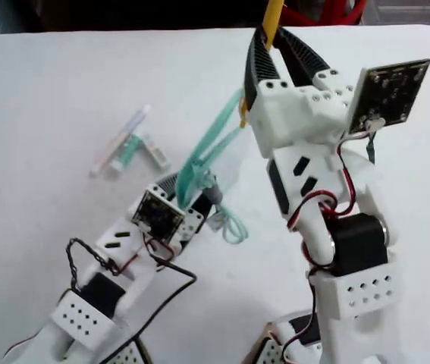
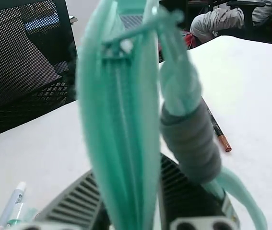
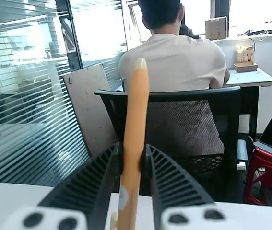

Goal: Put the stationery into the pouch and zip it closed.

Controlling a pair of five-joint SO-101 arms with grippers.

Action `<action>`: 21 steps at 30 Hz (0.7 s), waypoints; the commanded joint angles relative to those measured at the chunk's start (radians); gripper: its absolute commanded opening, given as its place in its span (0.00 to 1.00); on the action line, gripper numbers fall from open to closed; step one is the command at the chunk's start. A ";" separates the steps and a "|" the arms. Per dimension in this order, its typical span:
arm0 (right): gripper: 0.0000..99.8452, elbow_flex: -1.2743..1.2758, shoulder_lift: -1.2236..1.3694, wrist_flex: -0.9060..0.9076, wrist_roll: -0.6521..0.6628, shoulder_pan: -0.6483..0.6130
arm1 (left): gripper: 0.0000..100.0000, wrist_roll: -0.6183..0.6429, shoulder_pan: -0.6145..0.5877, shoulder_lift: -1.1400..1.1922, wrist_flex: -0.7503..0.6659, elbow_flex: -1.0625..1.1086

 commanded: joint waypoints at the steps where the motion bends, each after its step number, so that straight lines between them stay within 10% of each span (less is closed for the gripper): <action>1: 0.02 -0.002 0.001 -0.050 -0.006 -0.028 | 0.11 -0.008 -0.007 -0.013 -0.028 -0.009; 21: 0.02 -0.043 0.084 -0.038 -0.008 0.001 | 0.11 0.000 -0.048 -0.012 -0.034 -0.028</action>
